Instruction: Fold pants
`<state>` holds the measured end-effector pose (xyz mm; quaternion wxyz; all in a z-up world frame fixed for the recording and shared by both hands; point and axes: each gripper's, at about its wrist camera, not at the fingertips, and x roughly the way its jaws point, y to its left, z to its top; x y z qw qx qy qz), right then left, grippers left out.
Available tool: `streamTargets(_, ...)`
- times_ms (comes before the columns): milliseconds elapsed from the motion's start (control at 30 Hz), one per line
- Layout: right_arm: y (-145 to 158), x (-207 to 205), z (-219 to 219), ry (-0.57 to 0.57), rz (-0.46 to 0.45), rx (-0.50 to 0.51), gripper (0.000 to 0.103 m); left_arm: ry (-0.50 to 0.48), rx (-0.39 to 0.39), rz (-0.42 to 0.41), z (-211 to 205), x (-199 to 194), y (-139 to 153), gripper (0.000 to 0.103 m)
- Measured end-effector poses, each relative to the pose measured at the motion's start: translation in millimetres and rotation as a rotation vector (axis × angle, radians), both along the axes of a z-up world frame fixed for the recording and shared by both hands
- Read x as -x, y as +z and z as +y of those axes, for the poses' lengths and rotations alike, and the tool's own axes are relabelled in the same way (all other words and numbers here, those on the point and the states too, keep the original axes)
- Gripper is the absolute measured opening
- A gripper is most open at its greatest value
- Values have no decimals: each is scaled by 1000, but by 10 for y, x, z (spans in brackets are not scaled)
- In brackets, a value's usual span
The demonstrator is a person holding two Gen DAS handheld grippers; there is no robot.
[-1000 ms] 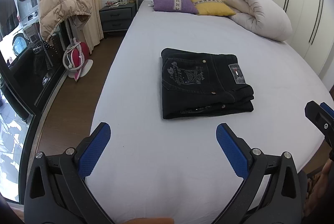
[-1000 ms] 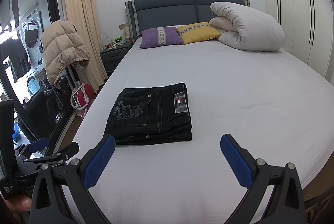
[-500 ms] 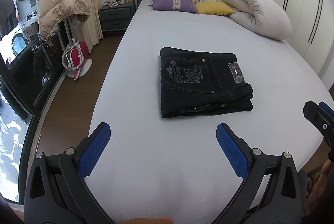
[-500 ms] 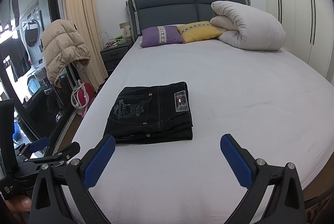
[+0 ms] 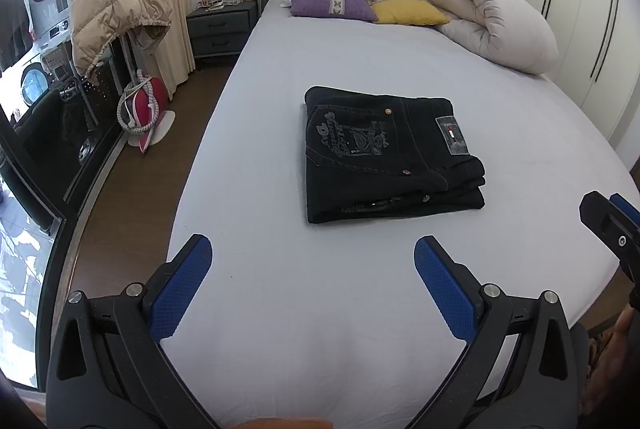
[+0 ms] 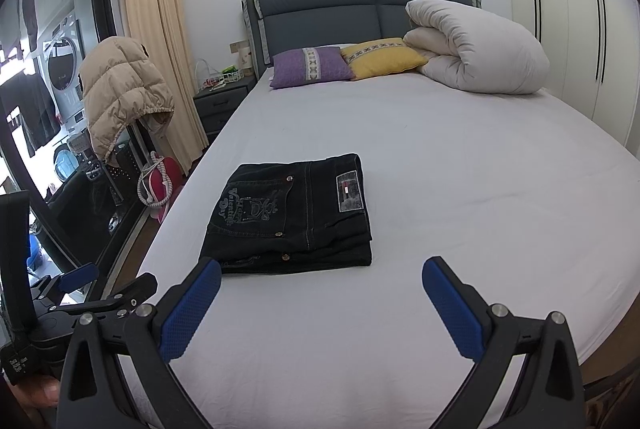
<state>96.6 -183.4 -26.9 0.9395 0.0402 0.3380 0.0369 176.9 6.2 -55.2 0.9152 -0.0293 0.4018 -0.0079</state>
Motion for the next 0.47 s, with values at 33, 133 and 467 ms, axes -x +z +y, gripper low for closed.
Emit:
streamTargets(33, -15, 0, -2, 2, 1, 0, 103, -1, -1, 1, -1, 3, -5, 103)
streamTargets(133, -20, 4, 0, 3, 2, -1, 103, -5, 0, 2, 1, -12, -11, 103)
streamTargets(467, -49, -14, -12, 9, 13, -5, 103, -10, 1, 1, 1, -32, -18, 103)
